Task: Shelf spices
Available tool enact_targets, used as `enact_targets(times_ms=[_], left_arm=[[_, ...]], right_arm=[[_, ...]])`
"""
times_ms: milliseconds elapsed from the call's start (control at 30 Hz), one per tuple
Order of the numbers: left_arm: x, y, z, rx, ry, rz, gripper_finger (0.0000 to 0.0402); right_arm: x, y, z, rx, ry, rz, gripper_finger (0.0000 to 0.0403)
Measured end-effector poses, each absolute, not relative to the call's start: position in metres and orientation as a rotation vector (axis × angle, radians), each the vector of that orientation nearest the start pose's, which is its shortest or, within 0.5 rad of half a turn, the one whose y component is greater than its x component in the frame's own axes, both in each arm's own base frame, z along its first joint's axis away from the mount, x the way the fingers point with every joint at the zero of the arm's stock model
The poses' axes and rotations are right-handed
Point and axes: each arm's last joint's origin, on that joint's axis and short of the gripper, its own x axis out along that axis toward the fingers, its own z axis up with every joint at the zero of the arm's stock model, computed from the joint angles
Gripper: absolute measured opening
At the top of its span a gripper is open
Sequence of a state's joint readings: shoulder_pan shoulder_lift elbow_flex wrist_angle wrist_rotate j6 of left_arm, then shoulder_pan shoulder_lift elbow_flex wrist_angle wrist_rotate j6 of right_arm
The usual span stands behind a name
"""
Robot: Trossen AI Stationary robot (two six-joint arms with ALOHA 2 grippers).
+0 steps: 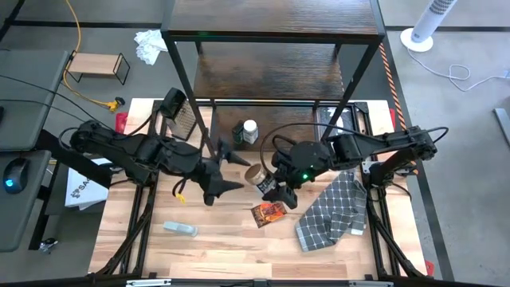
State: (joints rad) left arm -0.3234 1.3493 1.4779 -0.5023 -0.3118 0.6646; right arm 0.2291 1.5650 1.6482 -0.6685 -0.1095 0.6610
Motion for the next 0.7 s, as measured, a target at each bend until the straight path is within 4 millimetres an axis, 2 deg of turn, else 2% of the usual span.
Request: enact_targets(times_ms=[167,400,700], left_arm=[[0.282,-0.087,0.418,0.787,0.327,-0.182,0.0294],[0.297,-0.092,0.409,0.827,0.318,-0.214,0.0294],[0.302,-0.095,0.405,0.829,0.300,-0.251,0.0294]], right_arm=[[0.328,0.082,0.395,0.611,0.692,0.200,0.0264],[0.333,0.085,0.389,0.623,0.732,0.268,0.0264],[0.342,0.091,0.379,0.642,0.792,0.363,0.0264]])
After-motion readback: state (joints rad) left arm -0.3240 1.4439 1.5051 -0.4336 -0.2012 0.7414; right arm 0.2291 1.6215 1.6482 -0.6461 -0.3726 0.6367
